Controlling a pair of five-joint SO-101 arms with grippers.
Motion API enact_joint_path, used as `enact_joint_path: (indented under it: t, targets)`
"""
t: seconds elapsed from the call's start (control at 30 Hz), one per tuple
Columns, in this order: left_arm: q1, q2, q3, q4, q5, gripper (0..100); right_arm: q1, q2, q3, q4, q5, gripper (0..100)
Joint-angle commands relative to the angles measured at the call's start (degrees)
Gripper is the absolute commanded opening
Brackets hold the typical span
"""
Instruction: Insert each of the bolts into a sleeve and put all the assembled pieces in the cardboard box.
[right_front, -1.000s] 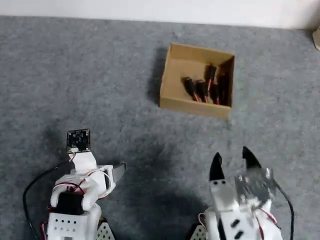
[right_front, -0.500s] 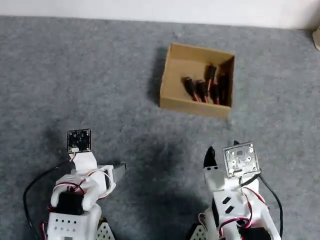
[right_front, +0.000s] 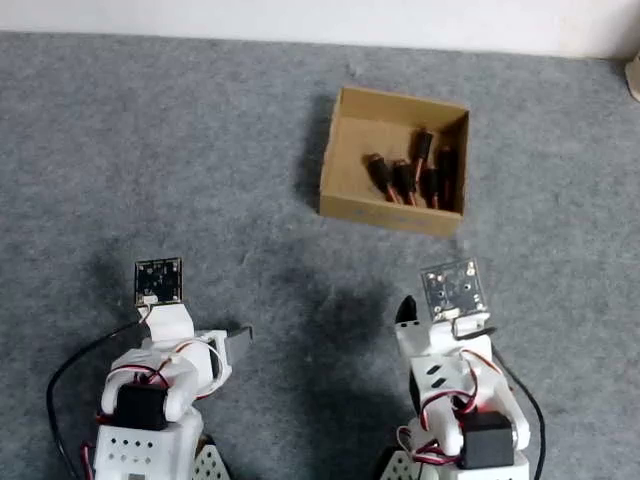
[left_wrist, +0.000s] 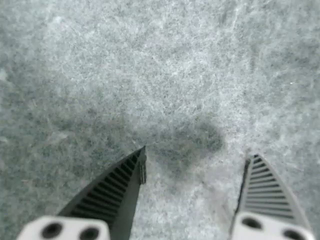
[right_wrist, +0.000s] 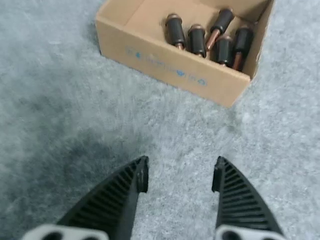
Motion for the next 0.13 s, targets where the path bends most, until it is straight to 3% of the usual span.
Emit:
enact_joint_path:
  t: [0.0, 0.1]
  targets:
    - [1.1, -0.4, 1.19, 0.26, -0.09, 30, -0.13, -0.4, 0.22, -2.15, -0.44, 19.1]
    - [1.1, -0.4, 1.19, 0.26, -0.09, 30, -0.13, -0.4, 0.4, -2.15, -0.44, 19.1]
